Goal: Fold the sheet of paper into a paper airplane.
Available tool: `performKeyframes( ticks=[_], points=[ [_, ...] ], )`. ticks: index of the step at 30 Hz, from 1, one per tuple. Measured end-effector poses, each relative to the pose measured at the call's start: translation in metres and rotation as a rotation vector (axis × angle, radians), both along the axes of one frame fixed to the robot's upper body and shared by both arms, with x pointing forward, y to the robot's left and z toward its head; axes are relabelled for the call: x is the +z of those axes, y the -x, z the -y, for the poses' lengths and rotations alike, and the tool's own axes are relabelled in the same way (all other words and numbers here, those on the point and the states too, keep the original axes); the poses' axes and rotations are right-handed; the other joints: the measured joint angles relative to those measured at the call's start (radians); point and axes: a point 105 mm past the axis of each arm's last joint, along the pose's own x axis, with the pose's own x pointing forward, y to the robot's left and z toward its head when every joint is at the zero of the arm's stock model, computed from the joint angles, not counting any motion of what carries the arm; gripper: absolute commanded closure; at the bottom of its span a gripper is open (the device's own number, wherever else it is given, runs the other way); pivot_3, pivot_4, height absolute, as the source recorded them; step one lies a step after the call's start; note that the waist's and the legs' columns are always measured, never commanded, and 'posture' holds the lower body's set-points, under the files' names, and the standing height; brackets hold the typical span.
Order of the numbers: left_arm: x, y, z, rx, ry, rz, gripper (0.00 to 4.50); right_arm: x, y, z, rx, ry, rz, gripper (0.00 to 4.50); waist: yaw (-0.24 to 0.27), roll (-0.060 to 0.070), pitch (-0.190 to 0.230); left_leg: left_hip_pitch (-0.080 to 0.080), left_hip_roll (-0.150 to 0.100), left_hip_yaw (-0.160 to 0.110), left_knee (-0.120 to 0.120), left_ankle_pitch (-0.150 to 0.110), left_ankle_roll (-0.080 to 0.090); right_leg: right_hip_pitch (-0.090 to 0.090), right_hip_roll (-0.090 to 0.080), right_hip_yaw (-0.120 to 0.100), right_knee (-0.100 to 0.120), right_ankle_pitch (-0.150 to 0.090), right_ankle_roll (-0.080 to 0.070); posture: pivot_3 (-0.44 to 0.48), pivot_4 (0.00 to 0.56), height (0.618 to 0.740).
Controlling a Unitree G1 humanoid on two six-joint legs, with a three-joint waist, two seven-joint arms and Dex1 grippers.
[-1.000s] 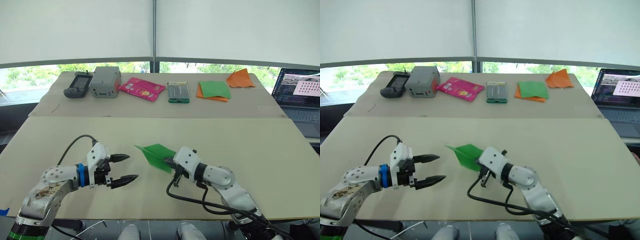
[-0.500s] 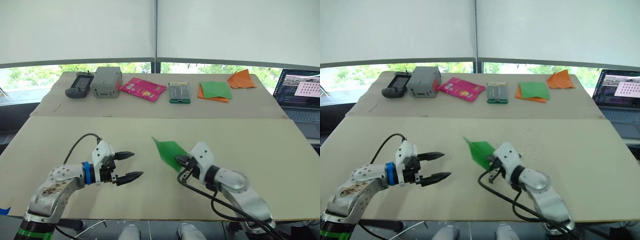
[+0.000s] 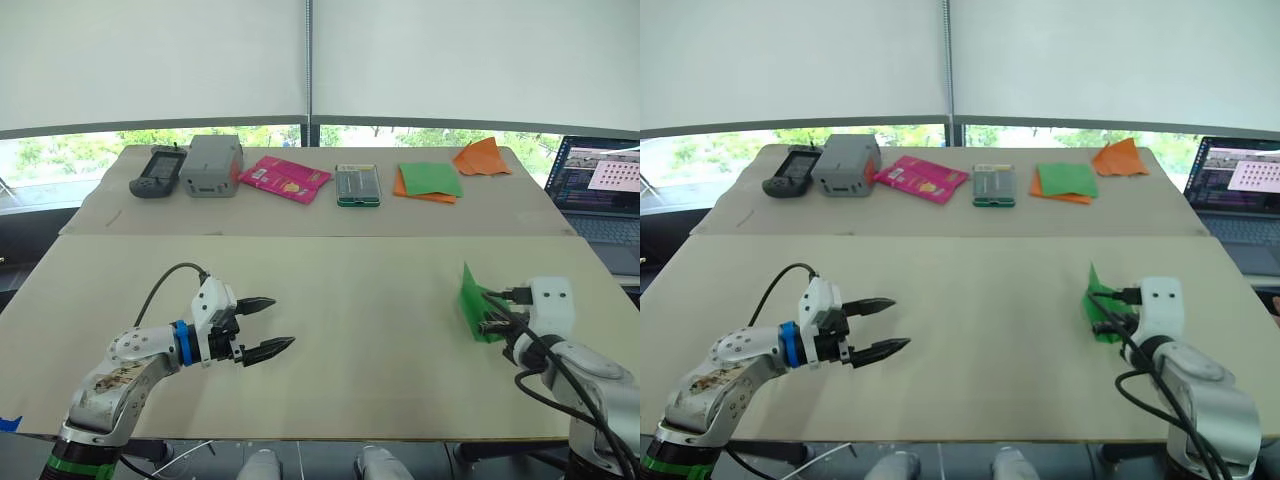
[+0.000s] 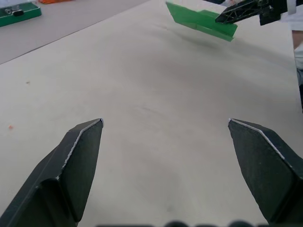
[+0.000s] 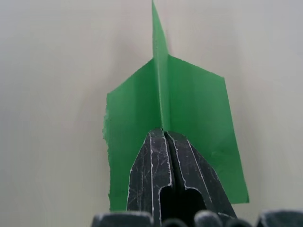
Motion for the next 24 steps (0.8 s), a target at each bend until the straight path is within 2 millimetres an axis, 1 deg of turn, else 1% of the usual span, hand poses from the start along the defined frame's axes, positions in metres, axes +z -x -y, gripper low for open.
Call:
performKeyframes(
  ticks=[5,8,9,11,14,16,18,20,22,24],
  points=[
    [0.002,-0.001,0.002,-0.012,-0.006,0.022,0.03,-0.005,-0.002,0.002,-0.031,-0.019,-0.013,4.5,-0.012,-0.001,-0.001,0.001,0.0,0.0,0.0,0.0,0.0,0.002,0.0,0.0,0.0,0.0,0.0,0.0,0.15,0.74],
    [0.001,-0.001,0.003,-0.013,-0.01,0.021,0.0,-0.011,-0.002,0.006,-0.062,-0.03,-0.023,3.54,-0.014,-0.004,-0.001,0.001,0.0,0.0,0.0,0.0,0.0,0.002,0.0,0.0,-0.001,0.0,0.0,0.0,0.15,0.74],
    [0.0,-0.002,0.002,-0.012,-0.01,0.02,0.0,-0.016,-0.001,0.005,-0.069,-0.052,-0.034,3.2,-0.014,-0.004,0.0,0.0,0.0,0.0,0.0,0.0,0.0,0.002,0.0,0.0,-0.001,0.0,0.0,0.0,0.15,0.74],
    [0.0,-0.002,0.002,-0.01,-0.011,0.019,0.0,-0.014,-0.002,0.003,-0.072,-0.099,-0.011,2.54,-0.015,0.0,0.001,-0.002,-0.001,0.0,0.001,0.0,0.0,0.0,0.0,0.001,-0.001,0.0,0.0,0.0,0.15,0.74],
    [0.0,-0.002,0.002,-0.011,-0.01,0.022,0.0,0.004,-0.007,0.002,-0.051,-0.118,0.072,1.47,-0.019,0.002,0.002,-0.001,-0.001,0.0,0.0,0.0,0.0,0.001,0.0,0.001,0.0,0.0,0.0,0.0,0.15,0.74],
    [0.002,-0.002,0.002,-0.011,-0.007,0.028,0.0,0.024,-0.01,-0.001,-0.004,-0.108,0.154,0.77,-0.02,0.003,0.002,-0.001,0.0,0.0,0.0,0.0,0.0,0.001,0.0,0.0,0.0,0.0,0.0,0.0,0.15,0.74],
    [0.004,-0.003,-0.001,0.001,-0.005,0.037,0.0,0.047,-0.009,-0.012,0.087,-0.094,0.255,0.08,-0.02,0.003,0.002,-0.001,0.0,0.0,0.0,0.0,0.0,0.001,0.001,0.0,0.0,0.0,0.0,0.0,0.15,0.74],
    [0.008,-0.005,-0.004,0.016,0.003,0.051,0.0,0.07,-0.003,-0.034,0.243,-0.107,0.376,0.03,-0.02,0.002,0.003,-0.001,0.0,0.0,0.0,0.0,0.0,0.002,0.001,0.0,0.0,0.0,0.0,0.0,0.15,0.74],
    [0.011,-0.006,-0.007,0.031,0.007,0.07,0.0,0.084,0.009,-0.056,0.403,-0.127,0.468,0.03,-0.019,0.001,0.003,-0.001,0.0,0.0,0.0,0.0,0.0,0.002,0.0,0.0,-0.001,0.0,0.0,0.0,0.15,0.74],
    [0.013,-0.008,-0.009,0.052,0.008,0.081,0.0,0.089,0.019,-0.07,0.515,-0.134,0.518,0.03,-0.017,0.001,0.002,-0.001,0.0,0.0,0.0,0.0,0.0,0.002,0.0,0.0,-0.001,0.0,0.0,0.0,0.15,0.74]
  ],
)
